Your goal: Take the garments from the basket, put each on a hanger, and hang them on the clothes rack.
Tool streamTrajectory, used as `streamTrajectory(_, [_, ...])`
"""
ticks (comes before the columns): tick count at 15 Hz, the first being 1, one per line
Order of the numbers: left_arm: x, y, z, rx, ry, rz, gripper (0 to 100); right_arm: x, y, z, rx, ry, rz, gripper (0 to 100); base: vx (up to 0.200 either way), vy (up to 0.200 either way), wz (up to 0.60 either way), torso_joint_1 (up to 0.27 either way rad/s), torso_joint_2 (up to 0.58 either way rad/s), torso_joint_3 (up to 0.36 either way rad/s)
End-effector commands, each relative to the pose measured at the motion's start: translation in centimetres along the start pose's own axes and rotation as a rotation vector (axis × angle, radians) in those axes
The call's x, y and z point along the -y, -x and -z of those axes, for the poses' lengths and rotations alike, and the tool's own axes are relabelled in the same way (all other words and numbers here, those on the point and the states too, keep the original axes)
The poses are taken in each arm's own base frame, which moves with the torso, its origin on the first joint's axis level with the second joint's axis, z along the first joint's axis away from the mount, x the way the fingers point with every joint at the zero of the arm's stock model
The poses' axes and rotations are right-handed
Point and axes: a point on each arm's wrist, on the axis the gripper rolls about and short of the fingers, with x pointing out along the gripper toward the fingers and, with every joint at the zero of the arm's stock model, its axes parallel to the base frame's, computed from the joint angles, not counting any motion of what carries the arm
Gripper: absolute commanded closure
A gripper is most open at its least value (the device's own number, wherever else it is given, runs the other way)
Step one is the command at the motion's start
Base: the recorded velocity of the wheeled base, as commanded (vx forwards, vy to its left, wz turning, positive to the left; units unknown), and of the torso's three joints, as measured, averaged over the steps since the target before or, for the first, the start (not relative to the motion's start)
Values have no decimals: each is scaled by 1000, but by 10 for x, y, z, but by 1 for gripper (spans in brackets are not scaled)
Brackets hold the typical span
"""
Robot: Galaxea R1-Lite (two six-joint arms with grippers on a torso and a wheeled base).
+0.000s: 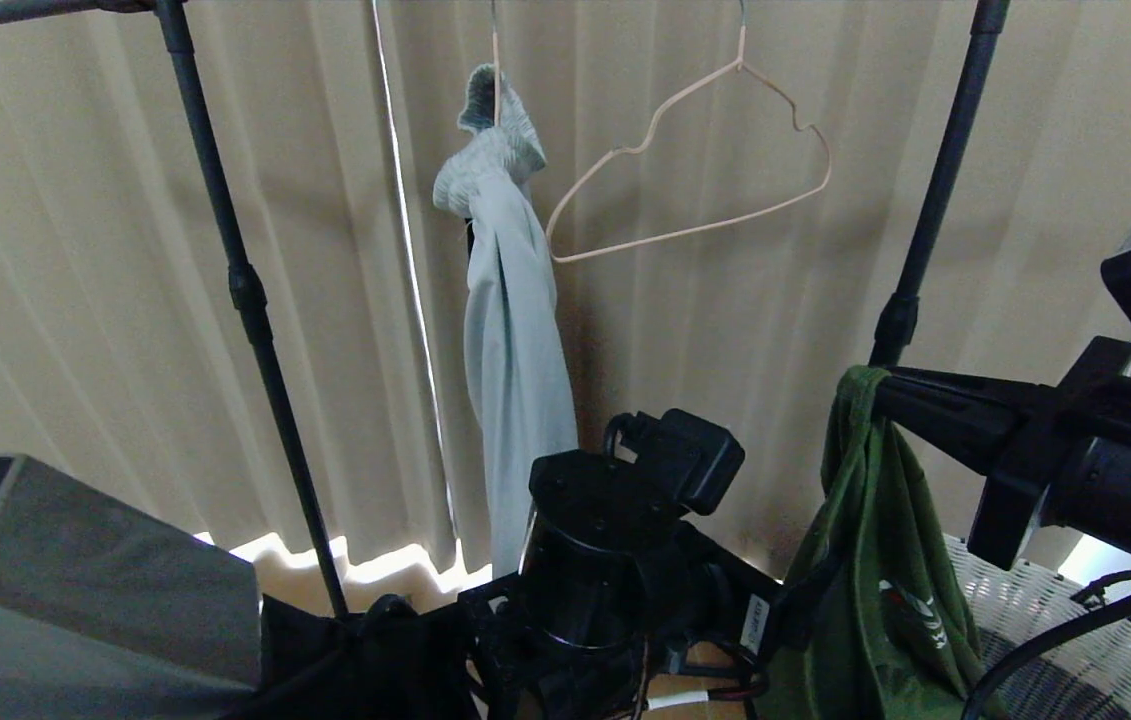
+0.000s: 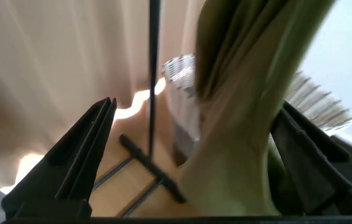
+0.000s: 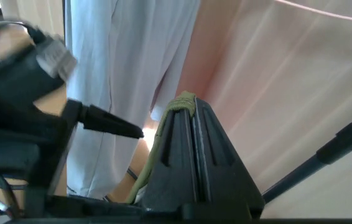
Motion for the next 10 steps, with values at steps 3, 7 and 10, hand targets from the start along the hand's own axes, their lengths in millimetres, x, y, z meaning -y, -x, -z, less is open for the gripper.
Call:
streamTrajectory(3, [-4, 8, 22, -84, -46, -21, 0, 4, 8, -11, 50, -8, 16, 100, 0, 0, 0, 0, 0, 0])
streamTrajectory(7, [-7, 30, 35, -150, -113, -29, 0, 8, 14, -19, 85, -14, 38, 100, 0, 0, 0, 0, 0, 0])
streamTrajectory(10, [-9, 47, 40, -178, -146, -26, 0, 11, 14, -19, 83, -15, 55, 100, 0, 0, 0, 0, 0, 0])
